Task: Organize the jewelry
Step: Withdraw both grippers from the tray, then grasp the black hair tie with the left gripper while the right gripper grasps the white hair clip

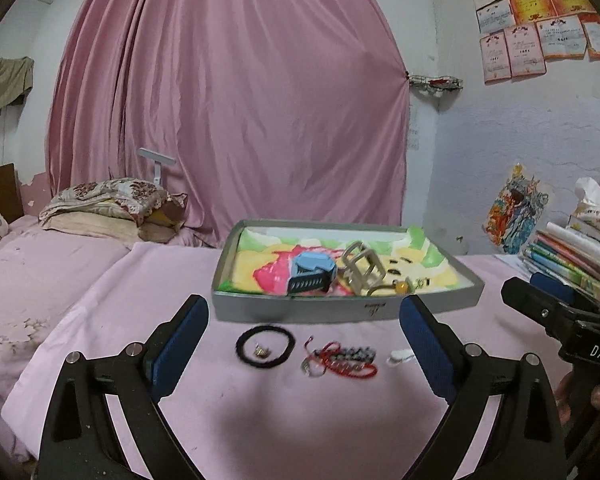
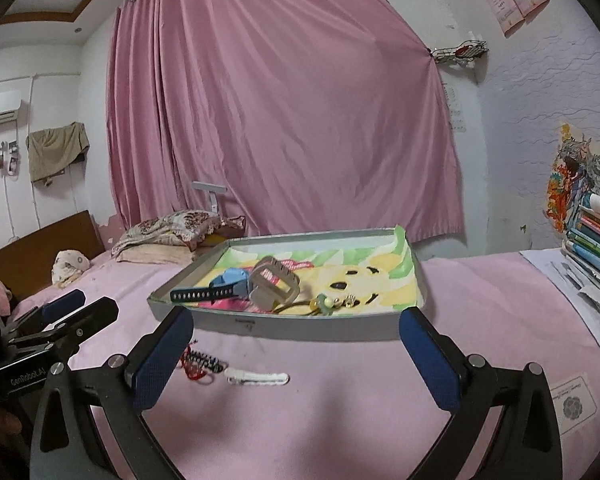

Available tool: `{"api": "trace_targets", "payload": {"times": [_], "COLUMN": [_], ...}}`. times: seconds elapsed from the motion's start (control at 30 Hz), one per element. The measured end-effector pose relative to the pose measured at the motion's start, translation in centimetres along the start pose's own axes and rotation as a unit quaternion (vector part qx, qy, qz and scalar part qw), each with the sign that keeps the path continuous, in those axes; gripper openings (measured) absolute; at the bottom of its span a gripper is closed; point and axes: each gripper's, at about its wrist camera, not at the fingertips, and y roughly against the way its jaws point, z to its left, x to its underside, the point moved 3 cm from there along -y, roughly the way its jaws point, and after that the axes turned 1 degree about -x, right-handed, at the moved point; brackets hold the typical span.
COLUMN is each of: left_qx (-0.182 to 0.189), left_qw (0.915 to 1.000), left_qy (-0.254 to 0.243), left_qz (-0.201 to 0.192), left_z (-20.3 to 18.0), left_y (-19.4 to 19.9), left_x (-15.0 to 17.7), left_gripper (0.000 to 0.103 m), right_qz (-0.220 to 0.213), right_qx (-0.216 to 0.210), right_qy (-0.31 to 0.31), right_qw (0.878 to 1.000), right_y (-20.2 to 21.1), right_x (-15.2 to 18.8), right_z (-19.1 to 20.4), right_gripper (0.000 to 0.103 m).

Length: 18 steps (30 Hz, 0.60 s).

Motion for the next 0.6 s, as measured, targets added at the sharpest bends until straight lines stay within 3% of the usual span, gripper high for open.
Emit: {"api": "trace_targets", "payload": {"times": [0.3,0.6], "left_qx": [-0.011,-0.017], "left_qw": [0.9974,0.9851], "left_qy": [0.003,0.025], "left_qz": [0.071,0.169], "left_z": [1.7,4.1], "left_y": [-2.1,-5.3], "left_x": [1.8,3.0], "left_gripper": [0.094,0.093], "right_qz": [0.055,0.151], "right_qx": [-0.003,-0.025], "right_qy": [0.016,0.038], "right_qw": [0.998,0.988], "right_y": [-2.0,-5.0], "right_x": [1.6,2.7], "right_z": [0.6,1.3], "right_gripper": [0.103,0.103]}}
